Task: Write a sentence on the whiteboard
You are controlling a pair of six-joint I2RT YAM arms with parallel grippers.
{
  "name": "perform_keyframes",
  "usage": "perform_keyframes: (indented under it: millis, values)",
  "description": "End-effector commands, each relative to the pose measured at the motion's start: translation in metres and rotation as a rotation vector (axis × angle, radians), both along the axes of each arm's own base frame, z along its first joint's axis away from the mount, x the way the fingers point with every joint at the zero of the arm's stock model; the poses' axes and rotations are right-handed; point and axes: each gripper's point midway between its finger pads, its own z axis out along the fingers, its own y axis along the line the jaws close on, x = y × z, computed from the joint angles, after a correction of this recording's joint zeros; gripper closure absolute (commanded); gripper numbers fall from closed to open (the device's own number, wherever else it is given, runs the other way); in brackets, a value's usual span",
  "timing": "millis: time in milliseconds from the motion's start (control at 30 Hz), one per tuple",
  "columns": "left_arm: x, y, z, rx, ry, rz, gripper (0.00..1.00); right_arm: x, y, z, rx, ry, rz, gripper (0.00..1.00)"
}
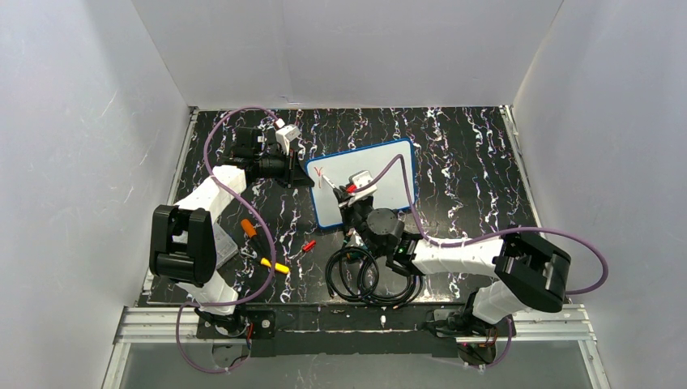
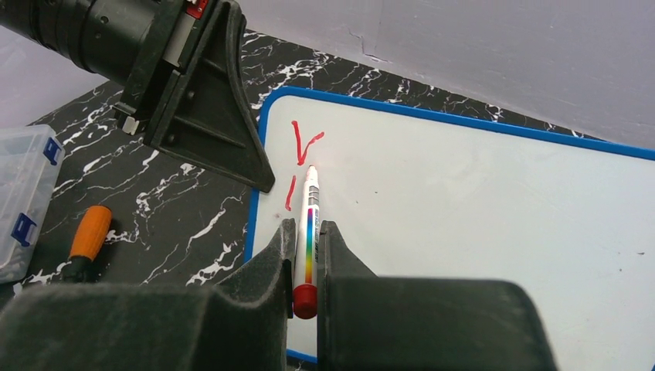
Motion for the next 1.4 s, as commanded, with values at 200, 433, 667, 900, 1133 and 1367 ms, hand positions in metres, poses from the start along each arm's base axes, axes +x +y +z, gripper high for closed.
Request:
perform_keyframes:
  millis: [200,433,667,900,1133,1367]
  values:
    - [-0.005,0.0,0.024,-0.009,-0.062,-0.013,1.0,0.0,0.003,0.012,0.054,-0.007,0.017,0.99]
    - [-0.005,-0.001,0.024,-0.009,-0.062,-0.014,1.0,-0.006,-0.008,-0.004,0.048,0.04,0.005,0.99]
    - [-0.005,0.0,0.023,-0.009,-0.059,-0.013,1.0,-0.002,-0.016,-0.005,0.037,0.033,-0.045,0.99]
    - [-0.005,0.0,0.023,-0.008,-0.059,-0.014,1.0,0.002,-0.013,0.015,0.064,-0.009,-0.055,0.99]
    - [-0.005,-0.001,0.023,-0.009,-0.059,-0.015,1.0,0.004,-0.005,0.026,0.078,-0.043,-0.037,0.99]
    - [-0.005,0.0,0.023,-0.007,-0.058,-0.014,1.0,0.0,-0.006,0.038,0.115,-0.059,-0.015,0.99]
